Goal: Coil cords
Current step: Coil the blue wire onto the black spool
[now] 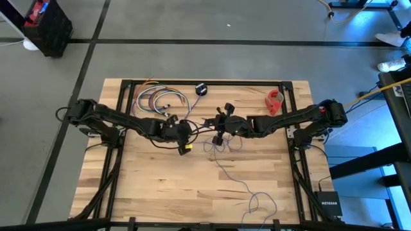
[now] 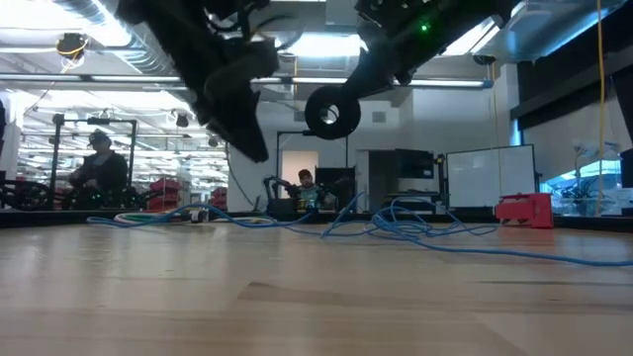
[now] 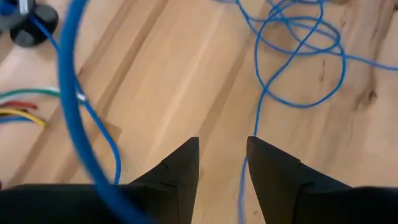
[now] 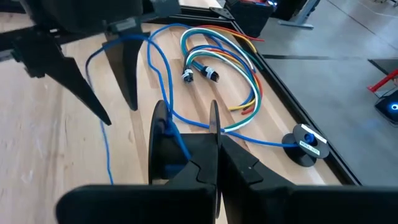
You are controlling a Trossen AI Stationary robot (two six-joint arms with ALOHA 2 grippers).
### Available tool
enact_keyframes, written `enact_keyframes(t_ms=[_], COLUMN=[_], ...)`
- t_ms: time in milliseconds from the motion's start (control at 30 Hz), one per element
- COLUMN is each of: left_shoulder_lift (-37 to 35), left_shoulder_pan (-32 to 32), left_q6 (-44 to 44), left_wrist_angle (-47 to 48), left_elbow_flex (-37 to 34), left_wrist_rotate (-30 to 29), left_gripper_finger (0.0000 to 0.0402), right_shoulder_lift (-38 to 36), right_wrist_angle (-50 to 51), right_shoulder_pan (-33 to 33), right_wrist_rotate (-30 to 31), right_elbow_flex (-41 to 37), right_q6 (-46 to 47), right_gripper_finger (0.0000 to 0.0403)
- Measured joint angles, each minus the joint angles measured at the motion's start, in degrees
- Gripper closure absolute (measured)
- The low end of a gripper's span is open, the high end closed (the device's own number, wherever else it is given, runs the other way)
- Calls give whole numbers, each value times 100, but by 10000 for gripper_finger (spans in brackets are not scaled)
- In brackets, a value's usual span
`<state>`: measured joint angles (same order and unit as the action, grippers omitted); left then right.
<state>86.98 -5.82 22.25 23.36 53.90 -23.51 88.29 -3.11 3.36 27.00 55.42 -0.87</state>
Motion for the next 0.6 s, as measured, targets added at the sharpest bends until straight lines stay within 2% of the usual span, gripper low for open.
enact_keyframes(t_ms=[167, 600], left_shoulder_lift=[0, -423], left_shoulder_pan=[0, -13], left_q6=[110, -144], left_wrist_angle=[-242, -310], left_elbow_flex=[-289, -126], left_wrist_rotate=[-81, -91], left_gripper_finger=[275, 275], right_shoulder_lift=[0, -2], right_wrist_angle=[50, 34], right_shoulder_pan=[0, 0], right_wrist_rotate=[0, -1], right_elbow_flex=[0, 0], right_q6=[-15, -113], right_gripper_finger=[398, 398])
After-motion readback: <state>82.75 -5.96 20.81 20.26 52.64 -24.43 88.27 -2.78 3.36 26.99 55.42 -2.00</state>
